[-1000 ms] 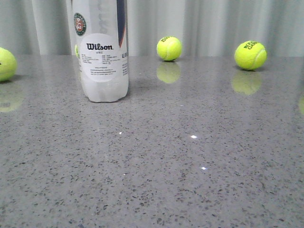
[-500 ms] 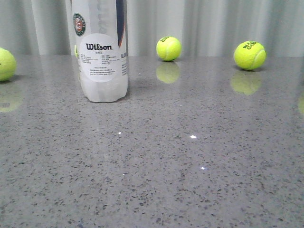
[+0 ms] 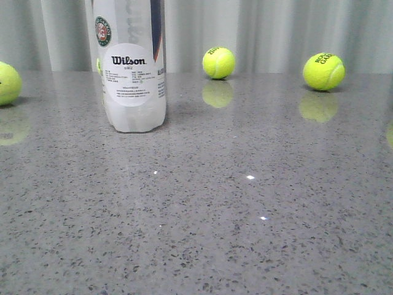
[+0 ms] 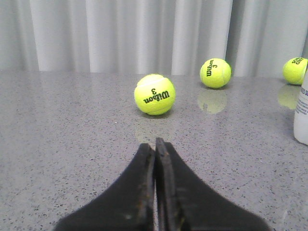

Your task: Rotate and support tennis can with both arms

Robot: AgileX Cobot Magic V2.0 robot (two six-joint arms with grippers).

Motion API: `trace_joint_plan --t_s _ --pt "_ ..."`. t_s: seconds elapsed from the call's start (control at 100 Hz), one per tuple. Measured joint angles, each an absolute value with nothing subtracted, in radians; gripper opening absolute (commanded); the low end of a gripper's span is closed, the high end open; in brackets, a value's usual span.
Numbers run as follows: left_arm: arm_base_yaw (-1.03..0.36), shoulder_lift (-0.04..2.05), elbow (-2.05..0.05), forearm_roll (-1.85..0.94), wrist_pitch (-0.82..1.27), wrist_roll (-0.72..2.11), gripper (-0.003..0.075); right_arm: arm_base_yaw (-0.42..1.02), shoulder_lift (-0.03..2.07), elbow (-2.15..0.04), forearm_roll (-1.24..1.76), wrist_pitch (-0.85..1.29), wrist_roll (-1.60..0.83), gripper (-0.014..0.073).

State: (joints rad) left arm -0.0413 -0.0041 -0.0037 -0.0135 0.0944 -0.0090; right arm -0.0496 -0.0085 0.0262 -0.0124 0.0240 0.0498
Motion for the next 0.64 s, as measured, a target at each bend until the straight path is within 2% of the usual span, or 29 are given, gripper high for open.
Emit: trace_joint_plan --t_s 0.64 --pt "-0.041 -0.004 -0.004 -0.014 0.094 -0.009 -0.0021 -0.050 -0.010 0.026 0.000 0.026 0.047 -0.0066"
